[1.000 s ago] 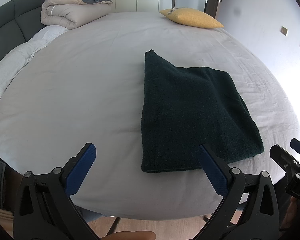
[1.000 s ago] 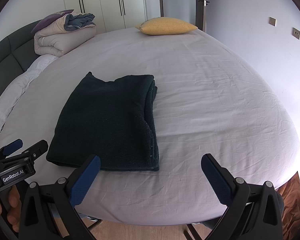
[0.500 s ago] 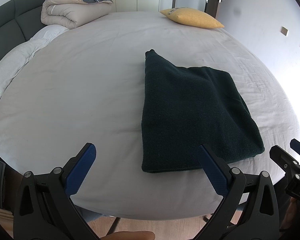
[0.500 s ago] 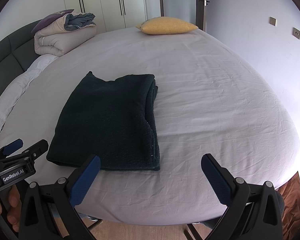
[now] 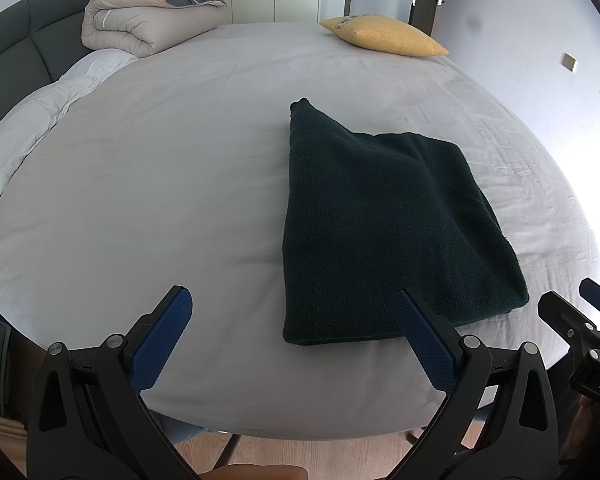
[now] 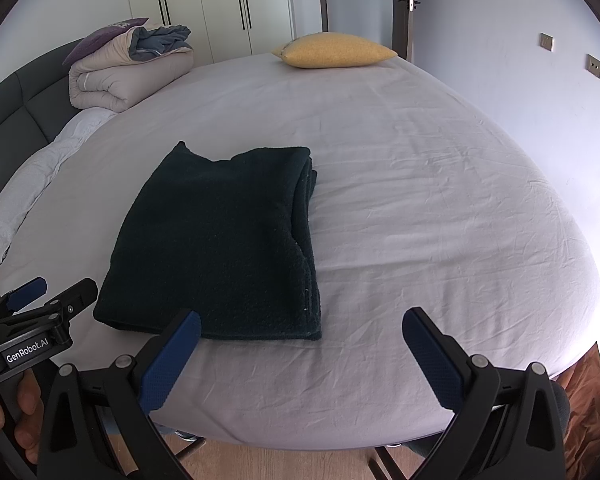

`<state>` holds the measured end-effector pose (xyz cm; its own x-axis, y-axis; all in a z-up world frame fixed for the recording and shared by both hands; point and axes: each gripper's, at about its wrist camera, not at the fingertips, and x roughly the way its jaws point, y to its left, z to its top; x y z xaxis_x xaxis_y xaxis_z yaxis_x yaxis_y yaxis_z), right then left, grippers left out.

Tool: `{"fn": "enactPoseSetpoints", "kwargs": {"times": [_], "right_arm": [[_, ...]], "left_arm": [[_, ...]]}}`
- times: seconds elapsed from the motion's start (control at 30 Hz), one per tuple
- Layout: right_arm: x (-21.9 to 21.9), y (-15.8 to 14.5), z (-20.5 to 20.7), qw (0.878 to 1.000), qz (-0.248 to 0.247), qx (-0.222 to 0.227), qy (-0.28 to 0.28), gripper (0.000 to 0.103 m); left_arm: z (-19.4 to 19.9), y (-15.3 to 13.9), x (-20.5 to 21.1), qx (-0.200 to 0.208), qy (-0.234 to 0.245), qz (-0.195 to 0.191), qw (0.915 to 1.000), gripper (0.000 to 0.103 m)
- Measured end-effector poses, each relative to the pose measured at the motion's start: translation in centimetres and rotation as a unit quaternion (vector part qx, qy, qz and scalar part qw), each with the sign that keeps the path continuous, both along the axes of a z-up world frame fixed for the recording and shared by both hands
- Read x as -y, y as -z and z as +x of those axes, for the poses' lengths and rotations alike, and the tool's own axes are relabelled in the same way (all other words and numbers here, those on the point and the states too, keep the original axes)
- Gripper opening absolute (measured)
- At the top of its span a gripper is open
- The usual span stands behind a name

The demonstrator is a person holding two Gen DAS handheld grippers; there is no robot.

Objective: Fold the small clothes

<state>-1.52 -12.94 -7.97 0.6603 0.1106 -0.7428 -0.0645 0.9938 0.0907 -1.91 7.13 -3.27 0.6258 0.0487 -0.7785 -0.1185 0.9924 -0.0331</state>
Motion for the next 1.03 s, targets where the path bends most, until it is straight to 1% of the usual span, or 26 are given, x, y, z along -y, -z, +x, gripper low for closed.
{"fn": "enactPoseSetpoints", "kwargs": {"times": [1.03], "right_arm": [[-0.27,0.18,-0.15,1.000,0.001,-0.003,-0.001,0.103]], "left_arm": [[-0.35,0.24,-0.09,0.000,-0.002,0.001,1.0000,0.103]]}}
